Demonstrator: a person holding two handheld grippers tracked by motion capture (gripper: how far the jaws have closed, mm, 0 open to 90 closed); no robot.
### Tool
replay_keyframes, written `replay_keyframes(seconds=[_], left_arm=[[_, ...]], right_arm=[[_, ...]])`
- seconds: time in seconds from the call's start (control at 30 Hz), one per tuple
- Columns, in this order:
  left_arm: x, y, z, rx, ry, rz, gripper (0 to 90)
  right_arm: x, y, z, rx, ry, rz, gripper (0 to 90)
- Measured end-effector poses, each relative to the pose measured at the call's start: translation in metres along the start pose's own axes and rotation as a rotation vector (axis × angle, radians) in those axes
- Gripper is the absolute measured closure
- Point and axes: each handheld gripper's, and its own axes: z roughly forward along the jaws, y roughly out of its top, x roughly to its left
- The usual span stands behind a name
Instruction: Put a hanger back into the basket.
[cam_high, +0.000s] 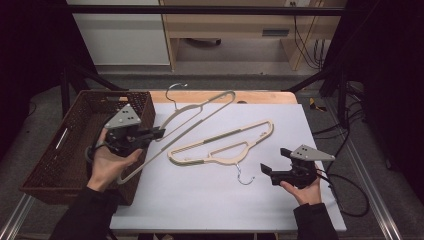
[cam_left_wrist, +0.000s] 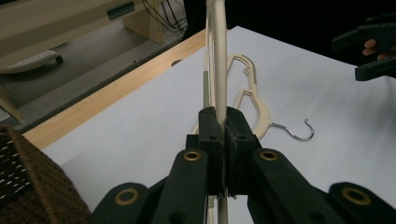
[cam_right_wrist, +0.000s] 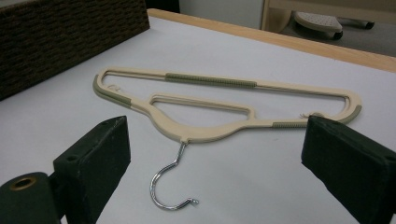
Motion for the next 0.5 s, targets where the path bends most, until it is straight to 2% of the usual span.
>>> replay_keyframes(seconds=[0.1,0.23,0.5], left_arm=[[0.012,-0.001,-0.011,0.009,0.012,0.0,87.1],[0.026,-0.006,-0.02,0.003,0.034,-0.024,87.1],[0.053,-0.019,-0.038,0.009,0.079,-0.049,87.0]], right_arm=[[0.001,0.0,0.0,0.003,0.002,-0.002,7.6],[0.001,0.0,0.0,0.0,0.002,-0.005,6.9],[0.002,-0.001,0.001,0.005,0.002,-0.004,6.0]])
